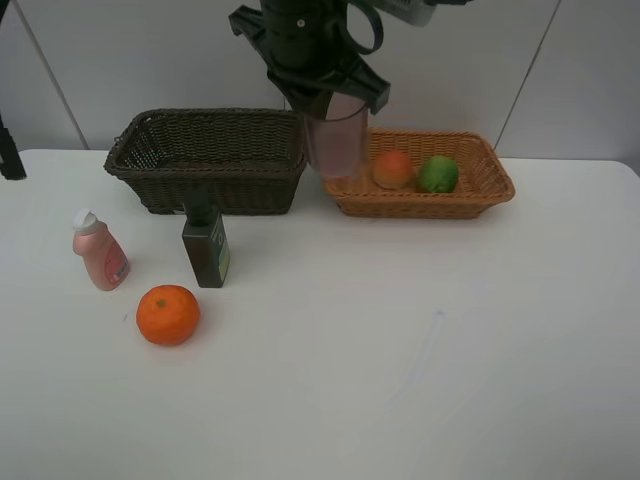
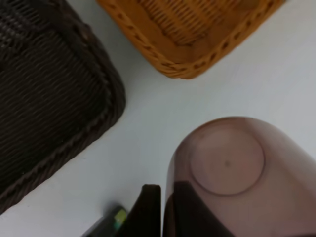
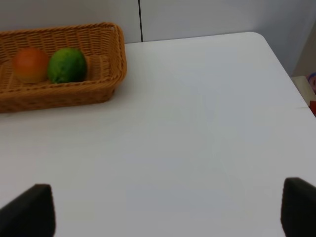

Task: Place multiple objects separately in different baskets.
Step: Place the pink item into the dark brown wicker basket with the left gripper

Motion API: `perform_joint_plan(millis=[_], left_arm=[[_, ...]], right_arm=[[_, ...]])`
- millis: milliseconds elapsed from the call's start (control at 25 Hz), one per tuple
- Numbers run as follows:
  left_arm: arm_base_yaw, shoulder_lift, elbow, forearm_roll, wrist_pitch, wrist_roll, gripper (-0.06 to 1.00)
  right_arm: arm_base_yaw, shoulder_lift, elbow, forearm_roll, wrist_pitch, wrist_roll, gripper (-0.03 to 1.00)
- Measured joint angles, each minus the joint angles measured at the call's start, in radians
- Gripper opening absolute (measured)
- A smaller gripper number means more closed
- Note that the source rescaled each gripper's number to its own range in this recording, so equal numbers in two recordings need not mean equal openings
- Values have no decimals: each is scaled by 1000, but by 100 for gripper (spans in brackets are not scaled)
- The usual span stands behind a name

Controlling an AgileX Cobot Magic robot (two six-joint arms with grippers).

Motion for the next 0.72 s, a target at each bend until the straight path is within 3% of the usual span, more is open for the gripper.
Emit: perform_joint_plan(millis=[400, 720], left_arm=[[213, -1, -4, -1, 1, -16, 0], [350, -2, 48, 4, -122, -20, 0]], right_arm=[[0, 0, 0, 0, 0, 0, 97], [0, 0, 0, 0, 0, 0, 97]])
